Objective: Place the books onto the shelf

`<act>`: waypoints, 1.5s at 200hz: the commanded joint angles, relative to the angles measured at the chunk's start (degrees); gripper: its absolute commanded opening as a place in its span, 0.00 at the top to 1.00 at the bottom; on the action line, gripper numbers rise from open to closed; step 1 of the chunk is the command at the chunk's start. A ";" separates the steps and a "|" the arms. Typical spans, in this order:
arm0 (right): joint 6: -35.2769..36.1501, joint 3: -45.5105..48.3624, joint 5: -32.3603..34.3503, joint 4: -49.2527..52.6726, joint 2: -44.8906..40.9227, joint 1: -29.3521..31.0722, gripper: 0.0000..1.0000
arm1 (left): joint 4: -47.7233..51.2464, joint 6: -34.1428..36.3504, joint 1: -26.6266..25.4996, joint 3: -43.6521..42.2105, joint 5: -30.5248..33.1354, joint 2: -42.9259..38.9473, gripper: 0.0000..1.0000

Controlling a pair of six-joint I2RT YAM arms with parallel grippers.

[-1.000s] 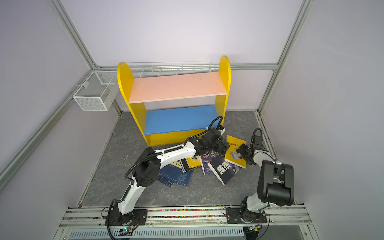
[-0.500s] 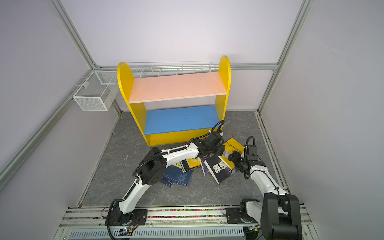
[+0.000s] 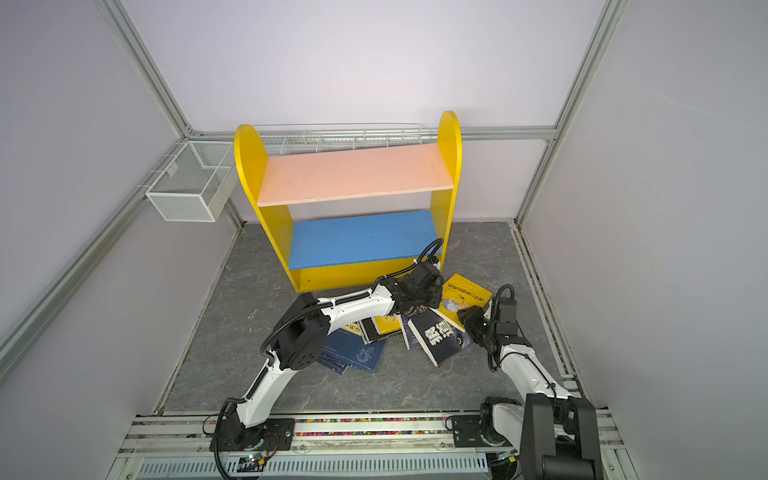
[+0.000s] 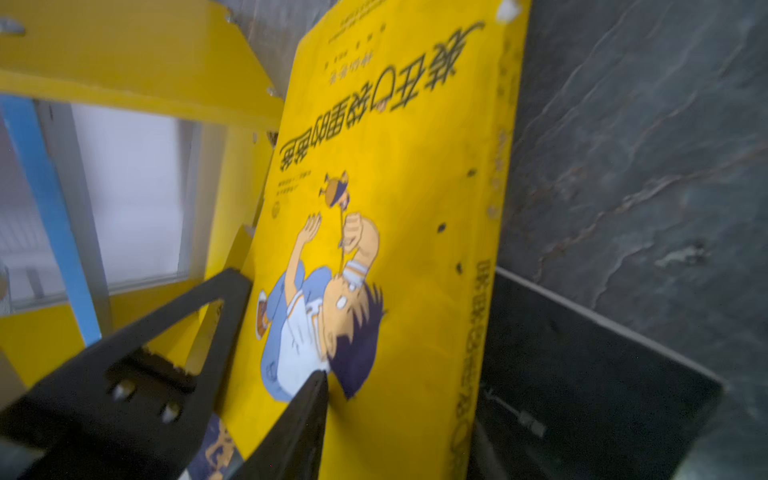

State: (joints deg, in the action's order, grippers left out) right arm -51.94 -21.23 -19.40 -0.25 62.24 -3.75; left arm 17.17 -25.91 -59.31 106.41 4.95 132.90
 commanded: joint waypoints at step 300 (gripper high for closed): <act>10.77 -25.29 7.44 1.28 -9.24 27.36 0.94 | -37.63 -24.54 13.01 -66.46 -6.15 -57.51 0.08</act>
State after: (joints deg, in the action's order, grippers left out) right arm -41.08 -41.80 -18.28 14.00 49.45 21.32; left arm -7.64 -47.99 -46.59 43.83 4.14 76.16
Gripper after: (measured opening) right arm 0.136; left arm 0.900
